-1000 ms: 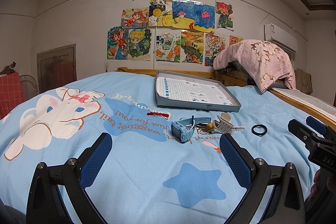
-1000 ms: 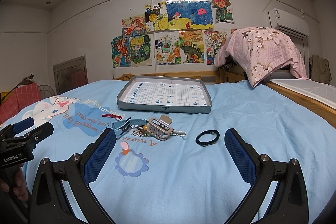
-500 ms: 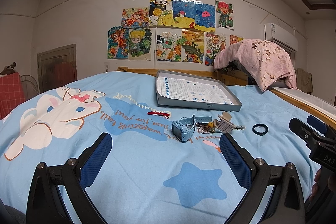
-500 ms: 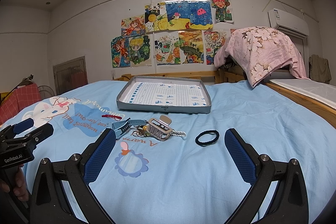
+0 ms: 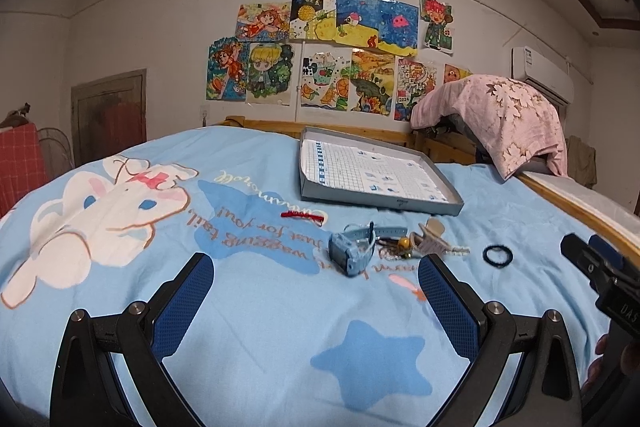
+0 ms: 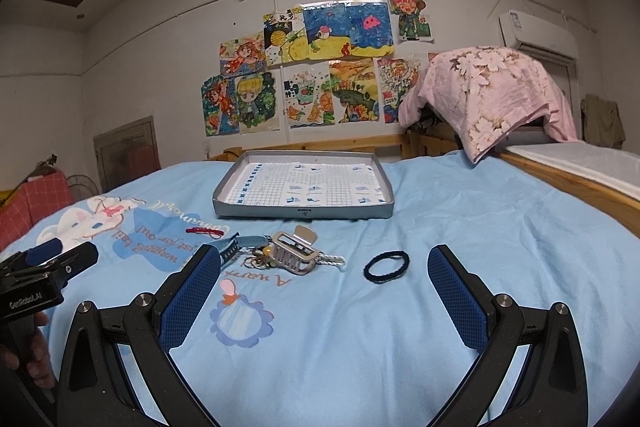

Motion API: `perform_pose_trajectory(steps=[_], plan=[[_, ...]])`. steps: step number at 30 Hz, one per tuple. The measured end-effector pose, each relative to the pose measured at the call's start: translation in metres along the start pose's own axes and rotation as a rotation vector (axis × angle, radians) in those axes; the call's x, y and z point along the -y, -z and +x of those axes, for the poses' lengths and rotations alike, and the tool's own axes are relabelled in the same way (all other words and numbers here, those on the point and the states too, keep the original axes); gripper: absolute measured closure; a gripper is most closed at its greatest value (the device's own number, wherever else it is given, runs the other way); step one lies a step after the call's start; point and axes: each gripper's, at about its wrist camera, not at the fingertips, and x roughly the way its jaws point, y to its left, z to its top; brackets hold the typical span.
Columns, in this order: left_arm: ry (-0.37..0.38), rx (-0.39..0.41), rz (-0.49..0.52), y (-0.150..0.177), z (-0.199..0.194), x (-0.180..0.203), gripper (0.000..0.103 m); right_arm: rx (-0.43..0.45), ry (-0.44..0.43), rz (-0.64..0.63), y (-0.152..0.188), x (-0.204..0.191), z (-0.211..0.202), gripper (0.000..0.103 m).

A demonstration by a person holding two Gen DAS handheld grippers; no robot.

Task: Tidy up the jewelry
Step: 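Move the left tool toward the blue watch while the right tool approaches the silver keychain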

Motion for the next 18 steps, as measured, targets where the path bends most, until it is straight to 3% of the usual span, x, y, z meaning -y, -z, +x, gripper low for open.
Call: perform_pose_trajectory(steps=[7,14,18], plan=[[-0.020,-0.011,0.002,-0.024,0.025,-0.001,0.000,0.001,-0.010,-0.020,-0.018,0.002,0.023,0.001],[-0.029,0.034,-0.015,-0.053,0.057,0.004,0.000,0.016,-0.035,-0.012,-0.035,-0.002,0.057,0.001],[-0.017,-0.008,-0.014,-0.054,0.088,0.007,0.000,-0.009,-0.055,-0.027,-0.041,-0.006,0.090,0.001]])
